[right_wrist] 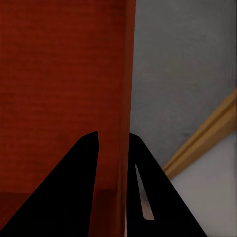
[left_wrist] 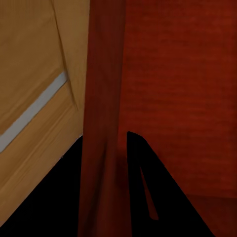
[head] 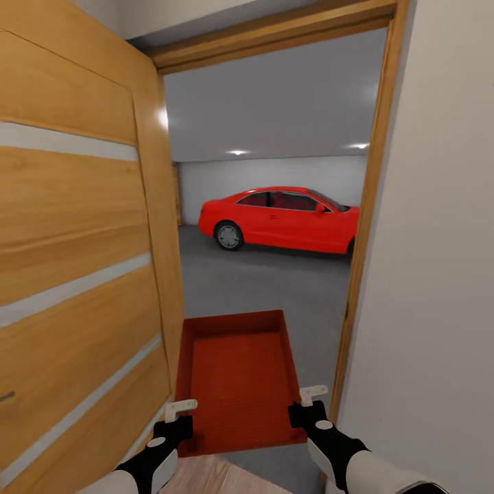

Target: Move the two storage containers from the living room to the garage. In the garage, place one container on the floor and stack the other container on top of it (either order is fine).

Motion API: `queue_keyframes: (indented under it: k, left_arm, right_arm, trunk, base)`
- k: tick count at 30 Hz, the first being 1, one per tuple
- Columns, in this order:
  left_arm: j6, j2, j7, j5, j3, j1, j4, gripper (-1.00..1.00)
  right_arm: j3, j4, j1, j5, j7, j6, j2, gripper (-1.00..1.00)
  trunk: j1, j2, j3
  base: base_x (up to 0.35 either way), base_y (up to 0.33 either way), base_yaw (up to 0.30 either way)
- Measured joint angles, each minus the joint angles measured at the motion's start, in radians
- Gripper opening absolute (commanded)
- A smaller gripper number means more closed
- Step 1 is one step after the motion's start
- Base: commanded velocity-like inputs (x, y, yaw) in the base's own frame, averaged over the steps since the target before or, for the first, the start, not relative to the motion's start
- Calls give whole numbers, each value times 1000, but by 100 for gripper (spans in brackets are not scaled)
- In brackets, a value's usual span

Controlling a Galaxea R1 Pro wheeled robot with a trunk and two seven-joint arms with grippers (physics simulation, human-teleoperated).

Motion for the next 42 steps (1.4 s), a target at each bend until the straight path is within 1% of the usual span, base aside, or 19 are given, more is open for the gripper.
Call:
queue_keyframes:
  k: [6,17,42]
  left_arm:
    - [0,0,0,-1,0,0,0,-100]
    - [0,1,-1,2,-2,0,-1,-100]
    - [0,0,0,-2,0,0,-2,-100]
  right_arm:
    - [0,0,0,0,0,0,0,-100]
    - [0,0,0,0,-1,0,1,-100]
    - [0,0,0,-1,0,-2,0,-100]
  trunk:
    - [0,0,0]
    - [0,0,0]
    - [0,0,0]
  base:
    - [280,221,-261]
    - [287,211,-52]
    - [300,171,-282]
